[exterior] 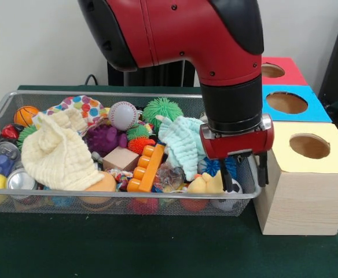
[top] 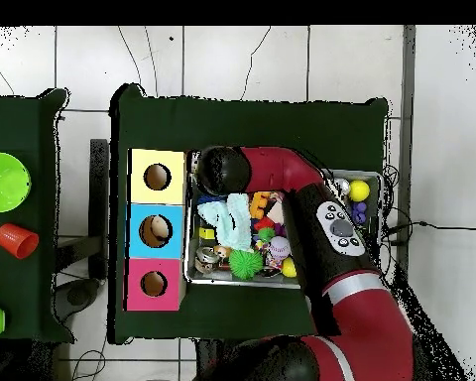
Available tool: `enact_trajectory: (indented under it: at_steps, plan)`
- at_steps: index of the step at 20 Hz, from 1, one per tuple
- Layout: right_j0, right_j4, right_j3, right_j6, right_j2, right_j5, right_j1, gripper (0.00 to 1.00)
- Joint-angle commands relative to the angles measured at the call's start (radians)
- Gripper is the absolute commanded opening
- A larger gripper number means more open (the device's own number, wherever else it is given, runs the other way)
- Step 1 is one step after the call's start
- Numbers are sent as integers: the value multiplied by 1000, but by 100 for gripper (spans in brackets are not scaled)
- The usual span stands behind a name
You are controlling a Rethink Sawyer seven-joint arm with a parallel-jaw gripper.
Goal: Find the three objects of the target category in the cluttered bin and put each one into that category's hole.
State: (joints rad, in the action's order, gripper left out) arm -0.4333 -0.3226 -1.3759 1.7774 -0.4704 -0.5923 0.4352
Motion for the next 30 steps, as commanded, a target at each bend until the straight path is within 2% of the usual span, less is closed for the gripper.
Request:
enact_trajectory:
  at_steps: [1,13,26,30]
  plan:
    - [-12,-63,51,-256,-53,-203,29,100]
    - [6,-66,160,-281,-79,-372,38,100]
    - [-1,-109,213,-311,-97,-366,-17,100]
    - [-12,-110,141,-272,-86,-331,4,100]
